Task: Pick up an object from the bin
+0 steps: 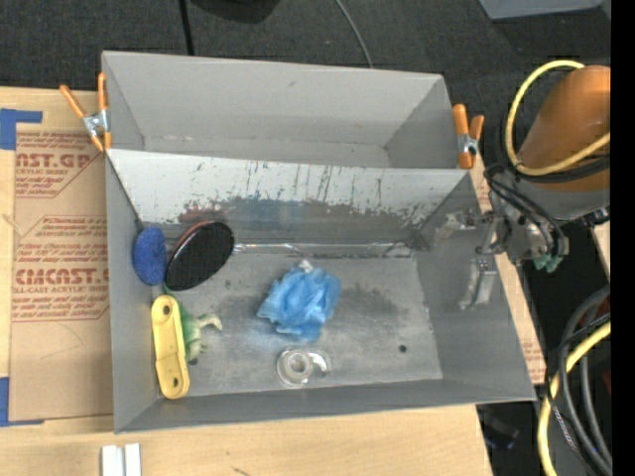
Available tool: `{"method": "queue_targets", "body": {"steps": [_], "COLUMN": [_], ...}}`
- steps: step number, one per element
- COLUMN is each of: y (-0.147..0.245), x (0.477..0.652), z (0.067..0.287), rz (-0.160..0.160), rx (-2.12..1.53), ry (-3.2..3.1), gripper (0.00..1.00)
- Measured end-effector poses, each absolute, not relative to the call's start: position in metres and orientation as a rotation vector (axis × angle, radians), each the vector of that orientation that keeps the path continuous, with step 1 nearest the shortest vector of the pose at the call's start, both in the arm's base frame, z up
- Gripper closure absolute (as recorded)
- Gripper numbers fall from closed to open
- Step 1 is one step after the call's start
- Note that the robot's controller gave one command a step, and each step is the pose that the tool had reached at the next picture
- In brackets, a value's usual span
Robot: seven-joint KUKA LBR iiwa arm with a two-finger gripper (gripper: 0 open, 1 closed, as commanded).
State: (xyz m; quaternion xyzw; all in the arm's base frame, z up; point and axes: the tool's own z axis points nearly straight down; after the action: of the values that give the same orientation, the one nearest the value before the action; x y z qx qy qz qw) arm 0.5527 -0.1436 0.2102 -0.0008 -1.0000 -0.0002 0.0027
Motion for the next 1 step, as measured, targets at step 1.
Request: {"method": "queue_targets", "body": {"steps": [1], "y": [-0.143], "x": [0.5542], "z": [0.2152], "rz": [0.002], "rx": [0.0], "ry": [-3.144], "gripper": [0.0]}}
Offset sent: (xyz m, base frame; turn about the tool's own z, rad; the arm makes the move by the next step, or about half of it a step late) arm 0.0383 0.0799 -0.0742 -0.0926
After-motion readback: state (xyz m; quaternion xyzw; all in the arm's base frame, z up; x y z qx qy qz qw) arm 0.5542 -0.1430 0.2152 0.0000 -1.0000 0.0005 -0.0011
